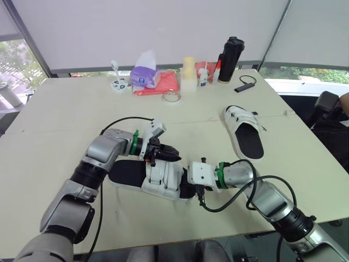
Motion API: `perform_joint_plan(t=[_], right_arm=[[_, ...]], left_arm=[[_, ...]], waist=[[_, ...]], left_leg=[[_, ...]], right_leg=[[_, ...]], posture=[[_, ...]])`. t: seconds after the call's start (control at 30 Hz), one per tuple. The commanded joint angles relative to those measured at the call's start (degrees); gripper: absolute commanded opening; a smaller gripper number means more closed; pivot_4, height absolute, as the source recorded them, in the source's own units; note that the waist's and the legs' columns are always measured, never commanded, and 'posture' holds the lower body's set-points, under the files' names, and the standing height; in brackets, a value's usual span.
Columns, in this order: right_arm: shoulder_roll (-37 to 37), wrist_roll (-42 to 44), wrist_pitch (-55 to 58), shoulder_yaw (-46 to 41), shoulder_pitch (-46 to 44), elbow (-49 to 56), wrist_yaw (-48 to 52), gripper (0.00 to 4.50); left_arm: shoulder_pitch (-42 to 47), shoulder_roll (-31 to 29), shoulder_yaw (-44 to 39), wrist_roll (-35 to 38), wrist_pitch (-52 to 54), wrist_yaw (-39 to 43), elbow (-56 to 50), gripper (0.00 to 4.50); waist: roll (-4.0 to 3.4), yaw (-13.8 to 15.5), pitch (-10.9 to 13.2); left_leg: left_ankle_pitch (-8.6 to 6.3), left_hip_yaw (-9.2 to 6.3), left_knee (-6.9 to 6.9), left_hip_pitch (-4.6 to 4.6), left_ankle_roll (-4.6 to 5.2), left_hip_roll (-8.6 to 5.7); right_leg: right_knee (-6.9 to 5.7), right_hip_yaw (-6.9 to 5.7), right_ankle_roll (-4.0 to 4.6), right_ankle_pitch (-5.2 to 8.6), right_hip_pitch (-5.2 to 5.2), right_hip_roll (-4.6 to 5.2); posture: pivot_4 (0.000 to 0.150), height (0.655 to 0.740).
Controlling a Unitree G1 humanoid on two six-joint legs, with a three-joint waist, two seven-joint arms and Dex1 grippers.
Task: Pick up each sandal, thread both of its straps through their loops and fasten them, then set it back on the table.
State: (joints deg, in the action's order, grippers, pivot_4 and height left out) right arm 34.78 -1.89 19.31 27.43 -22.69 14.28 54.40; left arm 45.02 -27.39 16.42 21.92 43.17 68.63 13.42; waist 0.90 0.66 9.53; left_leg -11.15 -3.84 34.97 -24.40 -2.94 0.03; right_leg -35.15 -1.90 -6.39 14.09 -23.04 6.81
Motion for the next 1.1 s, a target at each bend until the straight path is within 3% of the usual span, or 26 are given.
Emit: perform_joint_plan(t=[0.03,0.5,1.1], right_arm=[[1.41,-3.76,2.95,1.17,1.87,-4.56,-1.0,0.0],[1.54,-3.89,2.76,1.23,1.8,-4.79,-0.89,0.0],[1.63,-3.98,2.9,1.37,2.03,-4.34,-0.75,0.0]], left_arm=[[0.59,0.51,-2.22,1.21,0.4,-0.21,-0.99,0.08],[-0.12,-4.14,-11.02,20.02,14.57,10.23,-10.89,0.08],[1.96,1.37,-8.05,7.99,-2.24,2.7,3.83,0.08]], waist=[[0.0,0.01,0.0],[0.01,-0.06,0.04],[0.04,0.04,0.12]], left_leg=[[0.0,0.0,0.0,0.0,0.0,0.0],[0.0,-0.01,0.01,0.0,0.0,0.0],[0.01,-0.01,0.04,0.0,0.01,0.0]], right_leg=[[0.0,0.0,0.0,0.0,0.0,0.0],[-0.01,0.0,0.0,0.0,-0.01,0.0],[-0.03,0.0,0.0,0.0,0.01,0.0]], posture=[[0.15,0.7296],[0.15,0.7296],[0.15,0.7296]])
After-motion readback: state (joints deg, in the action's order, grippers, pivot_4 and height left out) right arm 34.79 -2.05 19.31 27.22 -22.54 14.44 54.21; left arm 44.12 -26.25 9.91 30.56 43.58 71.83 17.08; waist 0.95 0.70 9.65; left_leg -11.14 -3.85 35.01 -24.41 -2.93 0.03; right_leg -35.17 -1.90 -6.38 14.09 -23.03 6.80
